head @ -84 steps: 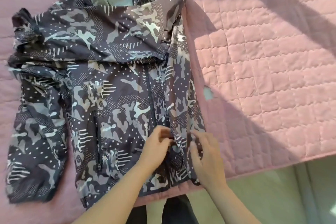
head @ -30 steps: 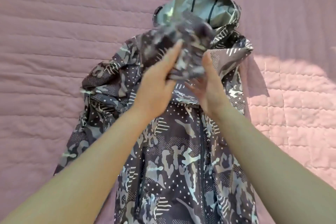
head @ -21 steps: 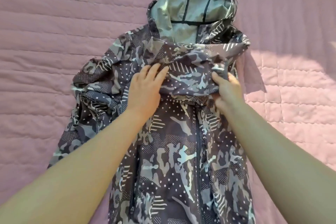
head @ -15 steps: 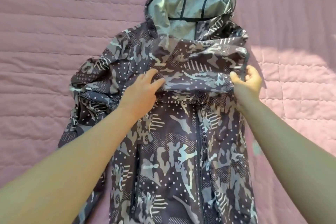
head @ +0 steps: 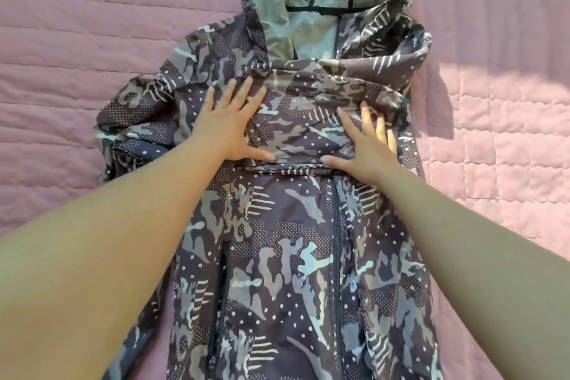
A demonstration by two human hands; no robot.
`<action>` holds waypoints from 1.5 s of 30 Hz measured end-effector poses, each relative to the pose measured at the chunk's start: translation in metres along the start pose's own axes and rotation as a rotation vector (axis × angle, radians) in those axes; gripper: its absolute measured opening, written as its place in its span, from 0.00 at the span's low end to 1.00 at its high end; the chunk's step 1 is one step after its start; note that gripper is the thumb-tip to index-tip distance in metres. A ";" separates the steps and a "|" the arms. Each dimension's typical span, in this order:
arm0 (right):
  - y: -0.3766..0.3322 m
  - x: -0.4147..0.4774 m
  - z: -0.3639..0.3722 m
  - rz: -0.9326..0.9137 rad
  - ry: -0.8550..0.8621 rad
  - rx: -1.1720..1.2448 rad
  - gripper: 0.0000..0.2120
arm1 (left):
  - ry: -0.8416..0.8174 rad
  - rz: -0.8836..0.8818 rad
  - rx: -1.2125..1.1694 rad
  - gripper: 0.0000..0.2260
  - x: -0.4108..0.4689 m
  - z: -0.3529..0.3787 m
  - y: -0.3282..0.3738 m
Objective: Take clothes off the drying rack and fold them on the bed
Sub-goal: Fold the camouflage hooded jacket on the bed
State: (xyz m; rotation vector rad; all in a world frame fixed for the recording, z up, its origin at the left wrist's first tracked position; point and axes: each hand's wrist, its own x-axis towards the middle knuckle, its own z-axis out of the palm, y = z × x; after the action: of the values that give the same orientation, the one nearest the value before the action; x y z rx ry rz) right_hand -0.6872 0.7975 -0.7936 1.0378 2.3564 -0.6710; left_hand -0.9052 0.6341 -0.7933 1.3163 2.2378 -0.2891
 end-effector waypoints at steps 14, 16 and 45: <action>-0.069 -0.041 0.006 -0.099 0.300 -0.044 0.34 | 0.470 -0.169 -0.245 0.27 -0.144 0.069 -0.017; -0.095 -0.055 0.017 -0.186 0.270 0.019 0.32 | 0.477 -0.257 -0.259 0.31 -0.164 0.080 -0.026; -0.371 -0.109 0.122 -0.547 -0.060 -0.120 0.28 | -0.244 -0.681 -0.641 0.18 -0.348 0.082 -0.361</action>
State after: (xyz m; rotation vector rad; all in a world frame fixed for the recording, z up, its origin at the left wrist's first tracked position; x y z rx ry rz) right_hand -0.8792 0.4457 -0.7326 0.3066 2.6014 -0.7216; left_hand -1.0526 0.1560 -0.7040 0.1653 2.2159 0.0429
